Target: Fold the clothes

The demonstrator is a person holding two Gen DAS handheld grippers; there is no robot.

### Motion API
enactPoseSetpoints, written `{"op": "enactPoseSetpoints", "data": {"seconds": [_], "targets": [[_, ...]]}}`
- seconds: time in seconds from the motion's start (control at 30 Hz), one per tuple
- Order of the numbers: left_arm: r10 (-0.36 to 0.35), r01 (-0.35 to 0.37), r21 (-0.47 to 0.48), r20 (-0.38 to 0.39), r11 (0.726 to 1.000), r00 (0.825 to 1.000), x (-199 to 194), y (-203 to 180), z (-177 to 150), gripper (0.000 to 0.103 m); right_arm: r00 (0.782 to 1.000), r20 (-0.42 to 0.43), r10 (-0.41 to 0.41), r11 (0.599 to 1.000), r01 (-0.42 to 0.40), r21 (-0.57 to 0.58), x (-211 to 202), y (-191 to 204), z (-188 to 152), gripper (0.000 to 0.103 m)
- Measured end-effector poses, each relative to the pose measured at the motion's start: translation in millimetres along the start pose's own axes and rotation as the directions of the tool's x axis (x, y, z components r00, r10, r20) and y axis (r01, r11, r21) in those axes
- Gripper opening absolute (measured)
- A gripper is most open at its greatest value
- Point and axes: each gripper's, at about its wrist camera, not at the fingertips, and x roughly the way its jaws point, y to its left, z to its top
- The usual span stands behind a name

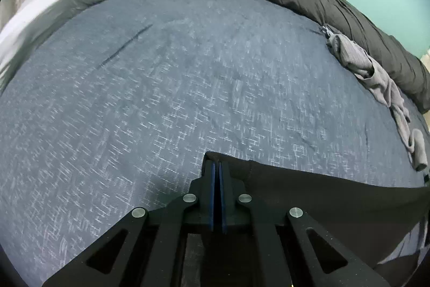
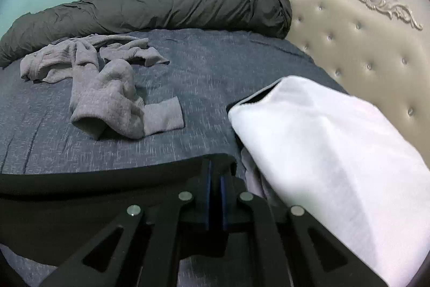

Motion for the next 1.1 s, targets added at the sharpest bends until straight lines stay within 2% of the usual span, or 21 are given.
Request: {"op": "enactPoseSetpoints", "data": {"seconds": [0.03, 0.07, 0.17, 0.2, 0.3, 0.37, 0.47, 0.53, 0.67, 0.73, 0.83, 0.87, 0.93, 0.97, 1.0, 1.1], "targets": [[0.008, -0.008, 0.002, -0.009, 1.0, 1.0, 3, -1, -1, 0.003, 1.0, -0.029, 0.002, 1.0, -0.002, -0.01, 7, 3, -2, 0.005], [0.015, -0.015, 0.008, -0.027, 1.0, 1.0, 7, -3, -2, 0.003, 0.994, -0.107, 0.017, 0.999, -0.02, -0.025, 21, 6, -5, 0.006], [0.029, -0.029, 0.006, -0.062, 1.0, 0.998, 16, -4, -6, 0.005, 0.97, -0.239, -0.051, 0.987, 0.013, -0.158, 50, 23, -25, 0.006], [0.036, -0.036, 0.002, -0.063, 0.999, 0.997, 16, -3, -6, 0.009, 0.967, -0.243, -0.073, 0.984, 0.03, -0.176, 51, 25, -28, 0.006], [0.052, -0.052, 0.0, -0.056, 0.999, 0.997, 13, -2, -7, 0.012, 0.967, -0.219, -0.132, 0.975, 0.087, -0.203, 47, 27, -33, 0.012], [0.062, -0.062, 0.009, -0.037, 0.998, 0.997, 3, -4, -6, 0.012, 0.964, -0.202, -0.171, 0.967, 0.126, -0.22, 44, 28, -37, 0.028], [0.076, -0.076, 0.024, -0.004, 0.997, 0.997, -17, -5, -7, 0.015, 0.969, -0.137, -0.207, 0.959, 0.173, -0.225, 27, 29, -35, 0.039], [0.055, -0.055, 0.035, 0.002, 0.998, 0.998, -33, -5, -12, 0.018, 0.976, -0.09, -0.197, 0.959, 0.173, -0.225, 7, 33, -32, 0.042], [-0.009, 0.014, 0.099, -0.048, 0.995, 0.999, -52, -17, -33, 0.021, 0.997, -0.077, -0.01, 0.983, -0.005, -0.185, -38, 47, -40, 0.043], [-0.027, 0.039, 0.143, -0.081, 0.989, 0.996, -60, -27, -50, 0.021, 0.987, -0.12, 0.107, 0.974, -0.129, -0.187, -55, 63, -53, 0.043], [-0.027, 0.05, 0.184, -0.126, 0.982, 0.992, -70, -36, -80, 0.023, 0.94, -0.201, 0.277, 0.927, -0.316, -0.201, -81, 92, -80, 0.044], [-0.026, 0.053, 0.194, -0.138, 0.979, 0.99, -73, -39, -90, 0.023, 0.925, -0.225, 0.307, 0.907, -0.356, -0.227, -91, 104, -91, 0.044], [-0.032, 0.063, 0.185, -0.165, 0.981, 0.986, -80, -38, -109, 0.027, 0.901, -0.266, 0.342, 0.863, -0.413, -0.29, -111, 128, -111, 0.044], [-0.039, 0.071, 0.175, -0.176, 0.982, 0.984, -84, -36, -117, 0.033, 0.888, -0.288, 0.359, 0.841, -0.441, -0.313, -122, 138, -122, 0.044], [-0.053, 0.083, 0.162, -0.185, 0.983, 0.981, -89, -34, -128, 0.041, 0.875, -0.308, 0.374, 0.825, -0.465, -0.321, -131, 144, -130, 0.044], [-0.079, 0.107, 0.137, -0.196, 0.985, 0.977, -98, -31, -150, 0.046, 0.83, -0.373, 0.415, 0.794, -0.531, -0.298, -149, 151, -156, 0.044]]}}
